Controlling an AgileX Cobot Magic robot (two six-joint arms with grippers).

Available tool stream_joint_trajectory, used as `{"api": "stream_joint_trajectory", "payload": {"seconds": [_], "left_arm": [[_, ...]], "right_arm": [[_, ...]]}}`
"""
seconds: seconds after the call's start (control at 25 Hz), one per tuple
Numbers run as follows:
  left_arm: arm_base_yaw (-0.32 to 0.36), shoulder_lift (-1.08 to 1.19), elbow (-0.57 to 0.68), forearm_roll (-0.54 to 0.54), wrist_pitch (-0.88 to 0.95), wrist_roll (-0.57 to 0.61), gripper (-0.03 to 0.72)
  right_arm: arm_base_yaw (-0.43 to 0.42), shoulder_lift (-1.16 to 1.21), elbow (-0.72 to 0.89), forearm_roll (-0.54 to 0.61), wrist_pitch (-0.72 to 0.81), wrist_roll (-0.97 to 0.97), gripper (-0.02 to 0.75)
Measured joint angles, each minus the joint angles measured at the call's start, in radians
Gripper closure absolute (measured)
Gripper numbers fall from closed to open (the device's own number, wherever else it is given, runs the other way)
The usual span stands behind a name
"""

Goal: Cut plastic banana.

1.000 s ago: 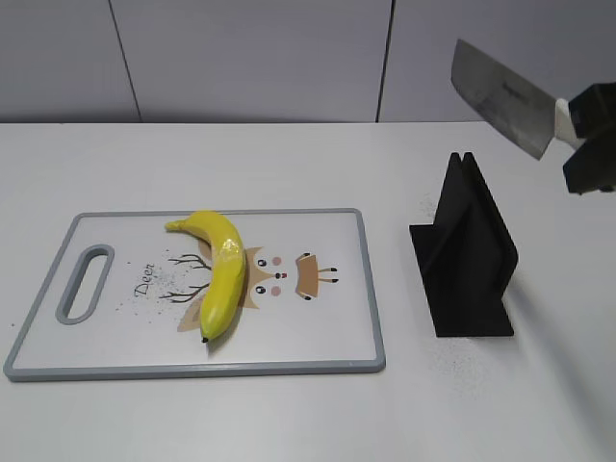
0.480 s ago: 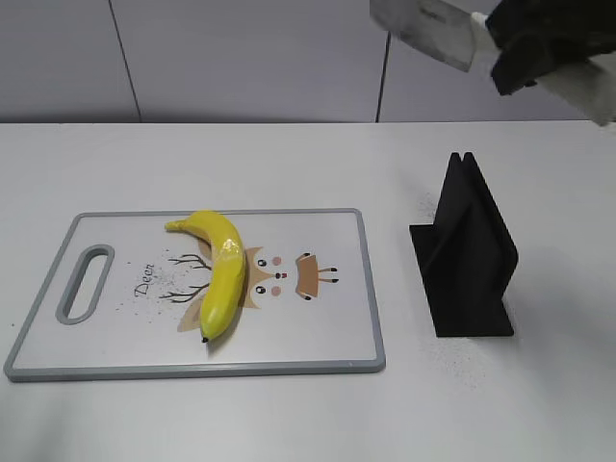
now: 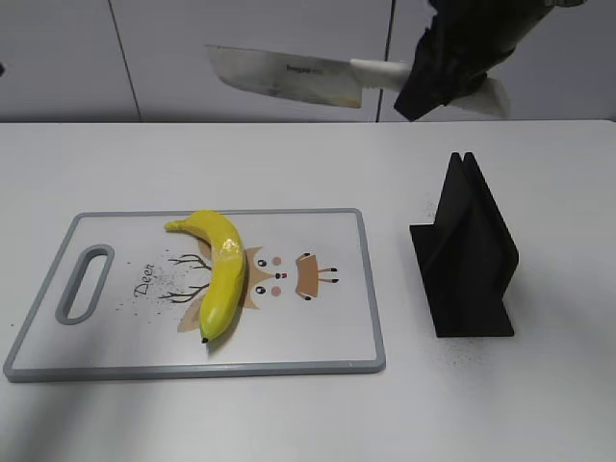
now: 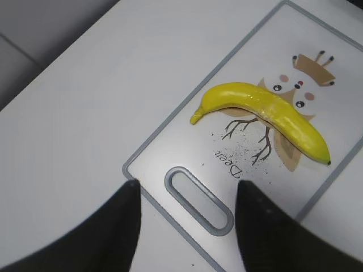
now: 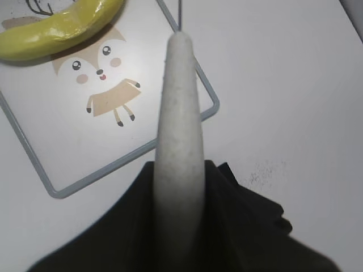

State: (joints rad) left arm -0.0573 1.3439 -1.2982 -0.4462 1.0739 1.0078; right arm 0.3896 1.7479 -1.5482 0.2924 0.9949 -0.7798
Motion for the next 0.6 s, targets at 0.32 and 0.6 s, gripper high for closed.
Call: {"api": "stream_joint_trajectory", "payload": {"seconds": [0.32, 0.6], "left_arm": [[-0.129, 0.192, -0.157, 0.004, 0.109, 0.273, 0.171], [-0.206, 0.322, -0.161, 0.004, 0.134, 0.34, 0.171]], "right_arm": [[0.001, 0.194, -0.142, 0.183, 0.155, -0.375, 0.58], [0.002, 0.245, -0.159, 0.29, 0.168, -0.609, 0.58]]}}
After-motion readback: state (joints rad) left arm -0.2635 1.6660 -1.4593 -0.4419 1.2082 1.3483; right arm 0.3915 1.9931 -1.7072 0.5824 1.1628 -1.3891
